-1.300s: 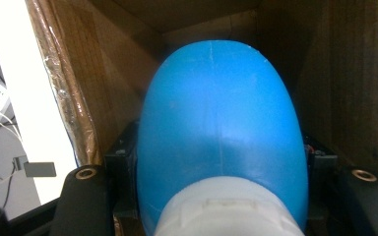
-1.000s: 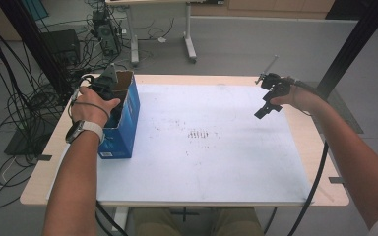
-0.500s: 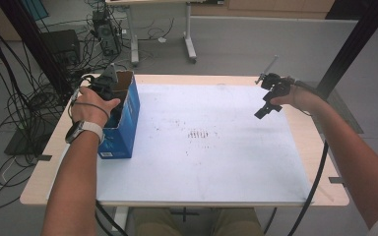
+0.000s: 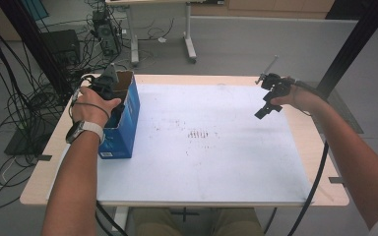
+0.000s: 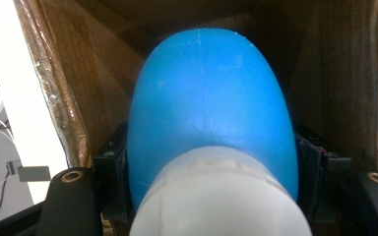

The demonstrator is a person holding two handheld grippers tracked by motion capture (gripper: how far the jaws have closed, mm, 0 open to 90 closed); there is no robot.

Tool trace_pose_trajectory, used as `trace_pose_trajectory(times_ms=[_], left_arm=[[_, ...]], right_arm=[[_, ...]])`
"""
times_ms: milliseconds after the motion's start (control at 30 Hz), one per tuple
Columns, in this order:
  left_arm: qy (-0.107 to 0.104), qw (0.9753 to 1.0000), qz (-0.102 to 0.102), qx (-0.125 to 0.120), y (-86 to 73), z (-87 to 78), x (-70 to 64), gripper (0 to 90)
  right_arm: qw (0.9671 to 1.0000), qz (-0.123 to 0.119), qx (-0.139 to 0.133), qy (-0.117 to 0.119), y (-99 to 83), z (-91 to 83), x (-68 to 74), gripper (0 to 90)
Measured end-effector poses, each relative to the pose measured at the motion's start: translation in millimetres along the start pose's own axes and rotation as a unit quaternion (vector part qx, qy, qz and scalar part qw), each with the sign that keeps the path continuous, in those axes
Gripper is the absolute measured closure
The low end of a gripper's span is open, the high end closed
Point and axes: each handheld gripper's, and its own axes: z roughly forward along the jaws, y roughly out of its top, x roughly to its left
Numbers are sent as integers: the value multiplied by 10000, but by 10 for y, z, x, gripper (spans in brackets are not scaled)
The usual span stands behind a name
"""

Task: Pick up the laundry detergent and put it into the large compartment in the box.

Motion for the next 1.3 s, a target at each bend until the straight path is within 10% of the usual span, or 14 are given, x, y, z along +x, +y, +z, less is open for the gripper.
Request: trace_pose_trajectory(times_ms=[1300], left_arm=[[-206,9996,132,-162,-56,-142,52,247]], right_arm=[[10000,-48,-5,9,8,-9,39,67]])
